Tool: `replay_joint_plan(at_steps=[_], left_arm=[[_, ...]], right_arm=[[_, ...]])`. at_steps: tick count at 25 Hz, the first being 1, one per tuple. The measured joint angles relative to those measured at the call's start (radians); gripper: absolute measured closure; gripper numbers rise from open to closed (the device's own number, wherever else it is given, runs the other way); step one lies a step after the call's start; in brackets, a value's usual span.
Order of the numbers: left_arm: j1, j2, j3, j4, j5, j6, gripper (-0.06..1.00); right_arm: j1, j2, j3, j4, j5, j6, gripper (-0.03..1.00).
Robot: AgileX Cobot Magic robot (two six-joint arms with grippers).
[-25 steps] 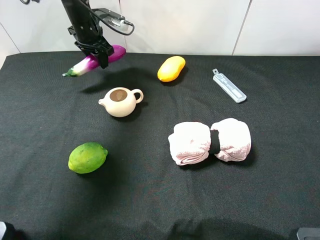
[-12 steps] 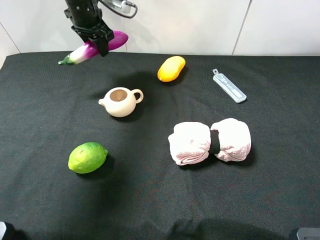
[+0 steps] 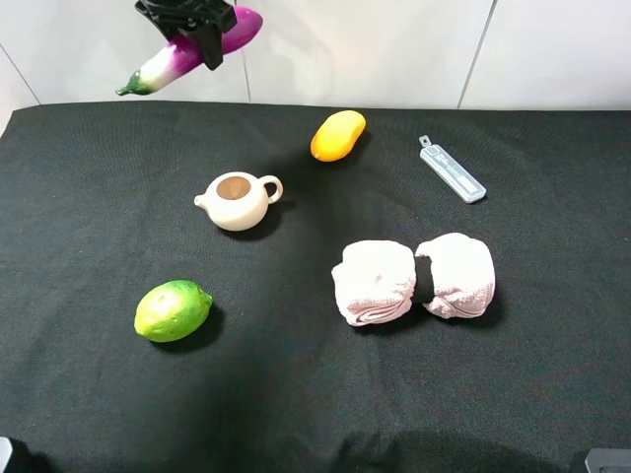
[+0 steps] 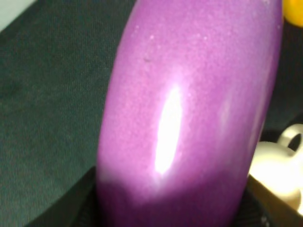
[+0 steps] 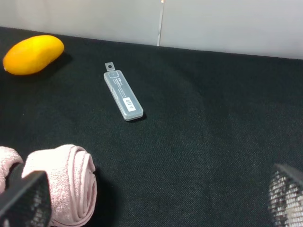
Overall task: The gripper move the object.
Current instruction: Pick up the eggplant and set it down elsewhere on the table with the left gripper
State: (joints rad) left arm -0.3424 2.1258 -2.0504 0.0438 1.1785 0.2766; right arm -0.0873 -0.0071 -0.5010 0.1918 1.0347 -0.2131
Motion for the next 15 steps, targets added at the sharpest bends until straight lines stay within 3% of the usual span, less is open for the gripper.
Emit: replay_joint_plan(at_steps=[15], left_arm=[[-0.009,-0.294,0.446,0.037,-0.002,-0.095,0.38]], right_arm=[[0.000,0.000,0.000,0.000,0.000,0.000,0.27]])
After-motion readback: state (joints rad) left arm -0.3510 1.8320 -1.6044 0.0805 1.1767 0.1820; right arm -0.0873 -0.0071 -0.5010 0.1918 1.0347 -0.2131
